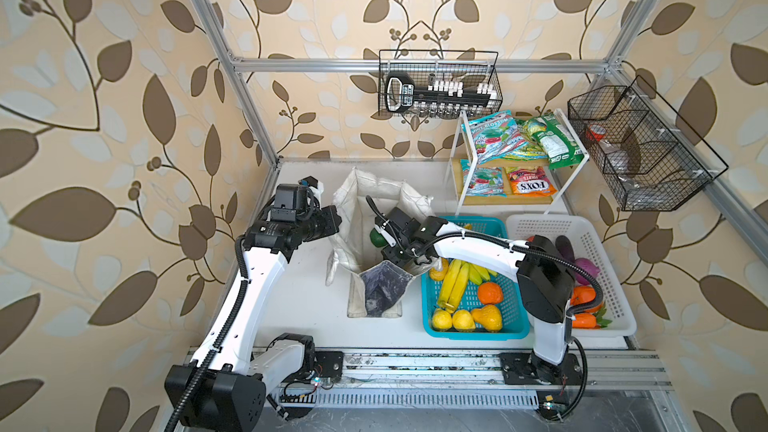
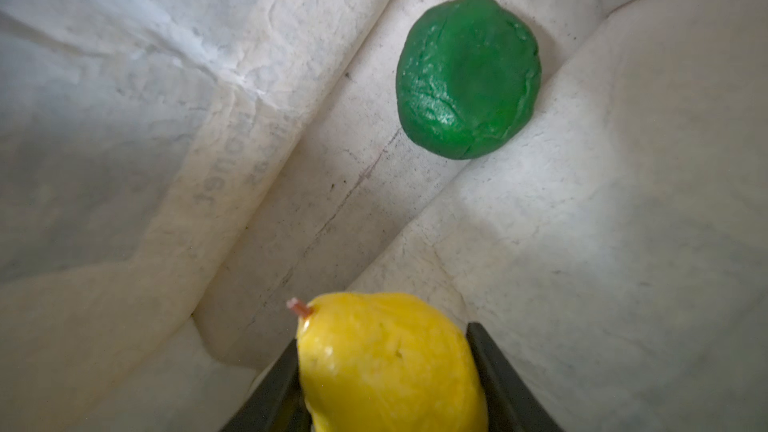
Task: Place the food into the grocery bag and tie it
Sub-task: 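Lower the yellow pear into the tote bag and open the right gripper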
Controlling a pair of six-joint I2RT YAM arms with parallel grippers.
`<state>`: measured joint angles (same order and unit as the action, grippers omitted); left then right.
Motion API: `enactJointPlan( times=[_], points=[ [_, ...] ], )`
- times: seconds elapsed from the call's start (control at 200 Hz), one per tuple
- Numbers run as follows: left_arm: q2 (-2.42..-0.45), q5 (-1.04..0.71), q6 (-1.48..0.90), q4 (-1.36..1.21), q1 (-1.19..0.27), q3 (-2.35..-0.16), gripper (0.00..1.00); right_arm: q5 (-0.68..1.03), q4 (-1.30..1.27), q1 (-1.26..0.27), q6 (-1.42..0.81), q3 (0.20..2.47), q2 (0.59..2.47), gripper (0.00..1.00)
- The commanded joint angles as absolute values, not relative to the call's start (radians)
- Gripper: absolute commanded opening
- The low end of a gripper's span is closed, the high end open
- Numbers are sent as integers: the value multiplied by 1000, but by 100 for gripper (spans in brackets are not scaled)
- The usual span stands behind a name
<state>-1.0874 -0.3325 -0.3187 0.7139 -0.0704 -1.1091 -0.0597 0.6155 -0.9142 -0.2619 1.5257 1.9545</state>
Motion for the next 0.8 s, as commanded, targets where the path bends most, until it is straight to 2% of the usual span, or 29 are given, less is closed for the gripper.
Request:
enactJointPlan(
  times=[0.0,0.485,0.795],
  points=[
    [-1063,-341,-327,676,-57,-1112,0,-67,591,-920,-276,1497,1989,47],
    [-1068,-343,-325,675,-52,-1108,0,-54,558,-920,-308,1507,2087,53],
    [-1074,-370,-334,671,-53,-1108,0,-36,563,-920,-323,1537,2141,61]
  ],
)
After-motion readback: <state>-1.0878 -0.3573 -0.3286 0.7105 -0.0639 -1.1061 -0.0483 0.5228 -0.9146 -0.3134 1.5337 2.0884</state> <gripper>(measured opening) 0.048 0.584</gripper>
